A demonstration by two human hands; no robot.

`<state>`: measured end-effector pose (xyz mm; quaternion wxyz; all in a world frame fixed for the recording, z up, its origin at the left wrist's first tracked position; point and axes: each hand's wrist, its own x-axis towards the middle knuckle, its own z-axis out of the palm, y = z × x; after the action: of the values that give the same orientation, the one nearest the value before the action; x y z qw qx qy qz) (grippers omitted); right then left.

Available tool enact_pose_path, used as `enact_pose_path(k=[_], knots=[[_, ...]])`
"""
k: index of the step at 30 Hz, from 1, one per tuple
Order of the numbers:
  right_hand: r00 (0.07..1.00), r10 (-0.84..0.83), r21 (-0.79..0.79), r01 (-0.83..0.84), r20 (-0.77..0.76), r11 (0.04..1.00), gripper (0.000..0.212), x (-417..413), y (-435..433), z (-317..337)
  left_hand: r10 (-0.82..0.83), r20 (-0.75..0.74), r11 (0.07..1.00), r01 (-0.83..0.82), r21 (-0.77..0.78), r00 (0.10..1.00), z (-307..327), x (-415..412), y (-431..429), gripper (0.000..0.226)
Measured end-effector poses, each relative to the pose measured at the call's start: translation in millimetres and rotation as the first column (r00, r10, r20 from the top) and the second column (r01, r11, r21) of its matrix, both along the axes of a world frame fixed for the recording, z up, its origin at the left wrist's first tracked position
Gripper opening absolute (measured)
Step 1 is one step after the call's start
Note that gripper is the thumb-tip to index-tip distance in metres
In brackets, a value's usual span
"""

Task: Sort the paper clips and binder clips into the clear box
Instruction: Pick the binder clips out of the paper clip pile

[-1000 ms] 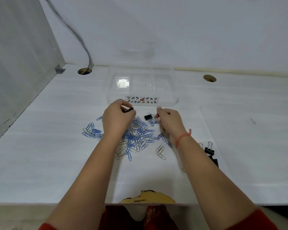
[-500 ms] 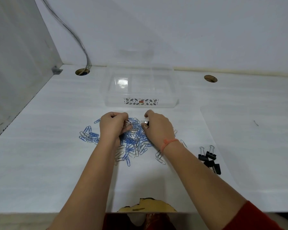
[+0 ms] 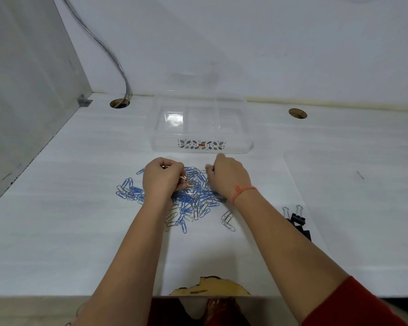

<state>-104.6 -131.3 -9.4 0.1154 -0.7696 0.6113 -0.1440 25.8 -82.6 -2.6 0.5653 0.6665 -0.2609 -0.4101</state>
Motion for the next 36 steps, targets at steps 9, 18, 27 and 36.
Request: enact_pose_path(k=[9,18,27,36], knots=[[0.173,-0.569,0.594,-0.254,0.804,0.763,0.019,-28,16,14,0.009,-0.06,0.999,-0.012,-0.053,0.998,3,0,20,0.006],[0.096,-0.647,0.642,-0.302,0.756,0.705,0.016,-19,43,21,0.019,-0.376,1.0,-0.02,0.002,0.926,10,2,49,0.004],[0.59,-0.303,0.634,-0.5,0.748,0.59,0.016,94,80,37,0.357,0.165,0.934,-0.353,-0.053,0.92,-4,101,122,0.011],[0.898,0.121,0.589,-0.374,0.423,0.717,0.032,176,95,24,0.427,0.199,0.903,-0.404,-0.147,0.882,-15,114,132,0.025]])
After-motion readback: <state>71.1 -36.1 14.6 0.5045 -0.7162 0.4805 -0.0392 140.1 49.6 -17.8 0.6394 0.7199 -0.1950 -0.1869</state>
